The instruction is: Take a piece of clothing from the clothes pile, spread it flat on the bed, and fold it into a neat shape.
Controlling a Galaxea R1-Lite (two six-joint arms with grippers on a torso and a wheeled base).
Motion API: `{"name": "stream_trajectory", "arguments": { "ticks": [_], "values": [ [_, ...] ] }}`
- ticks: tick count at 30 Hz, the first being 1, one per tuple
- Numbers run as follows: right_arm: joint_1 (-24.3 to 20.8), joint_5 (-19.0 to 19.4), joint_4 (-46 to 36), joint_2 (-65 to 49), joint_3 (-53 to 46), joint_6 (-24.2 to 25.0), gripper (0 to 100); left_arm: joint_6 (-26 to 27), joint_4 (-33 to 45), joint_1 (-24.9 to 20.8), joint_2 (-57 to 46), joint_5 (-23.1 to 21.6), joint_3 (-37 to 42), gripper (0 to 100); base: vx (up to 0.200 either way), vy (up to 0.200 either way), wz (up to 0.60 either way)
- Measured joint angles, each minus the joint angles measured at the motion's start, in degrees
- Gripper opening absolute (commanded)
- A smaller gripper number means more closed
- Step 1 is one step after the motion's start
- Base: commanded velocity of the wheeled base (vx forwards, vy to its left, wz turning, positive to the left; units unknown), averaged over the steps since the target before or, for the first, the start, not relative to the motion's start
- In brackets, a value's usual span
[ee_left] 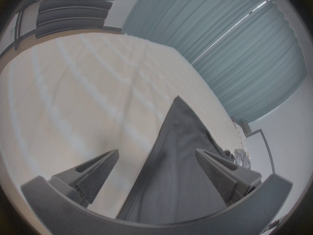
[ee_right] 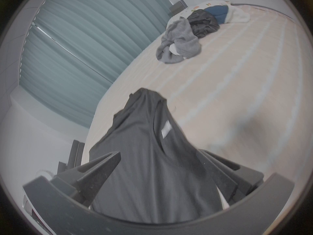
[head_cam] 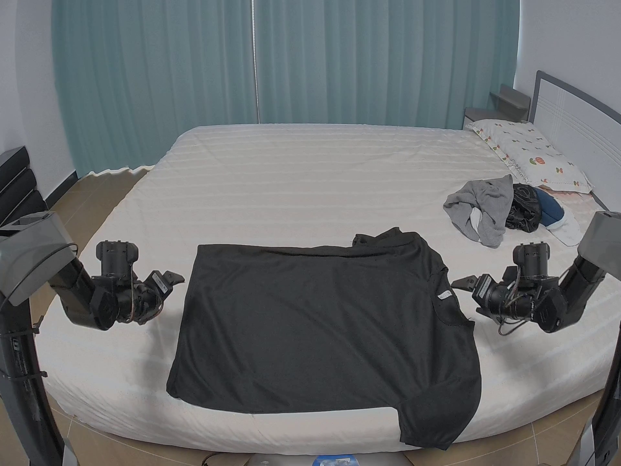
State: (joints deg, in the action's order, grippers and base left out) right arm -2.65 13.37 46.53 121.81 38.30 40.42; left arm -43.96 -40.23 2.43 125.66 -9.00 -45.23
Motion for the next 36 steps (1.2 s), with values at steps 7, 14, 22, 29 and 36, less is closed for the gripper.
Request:
{"name": "stream_trajectory", "arguments": {
  "ticks": [7, 14, 22, 29, 36],
  "values": [
    [-0.3, 5.1, 1.0, -8.4, -14.9, 0.3, 100, -0.2, -2.5, -0.1, -7.4, -4.6, 14.9, 100, -0.114, 0.0, 0.0],
    [-0.2, 6.3, 1.3, -12.1, -19.3, 0.4, 100, -3.0, -3.9, -0.1, -10.8, -8.1, 19.2, 100, 0.0, -0.029, 0.0],
    [-0.9, 6.4, 1.3, -12.8, -19.8, 0.6, 100, -4.3, -3.9, -1.4, -11.9, -8.2, 19.3, 100, 0.0, -0.2, 0.0],
    [-2.5, 6.3, 1.3, -12.9, -19.8, 1.5, 100, -4.4, -3.9, -2.0, -11.9, -8.2, 19.5, 100, 0.0, -0.171, 0.0],
    [-2.9, 5.9, 2.3, -12.1, -19.5, 1.5, 100, -3.6, -3.9, -2.0, -11.0, -6.9, 19.7, 100, 0.0, 0.0, 0.0]
  ]
}}
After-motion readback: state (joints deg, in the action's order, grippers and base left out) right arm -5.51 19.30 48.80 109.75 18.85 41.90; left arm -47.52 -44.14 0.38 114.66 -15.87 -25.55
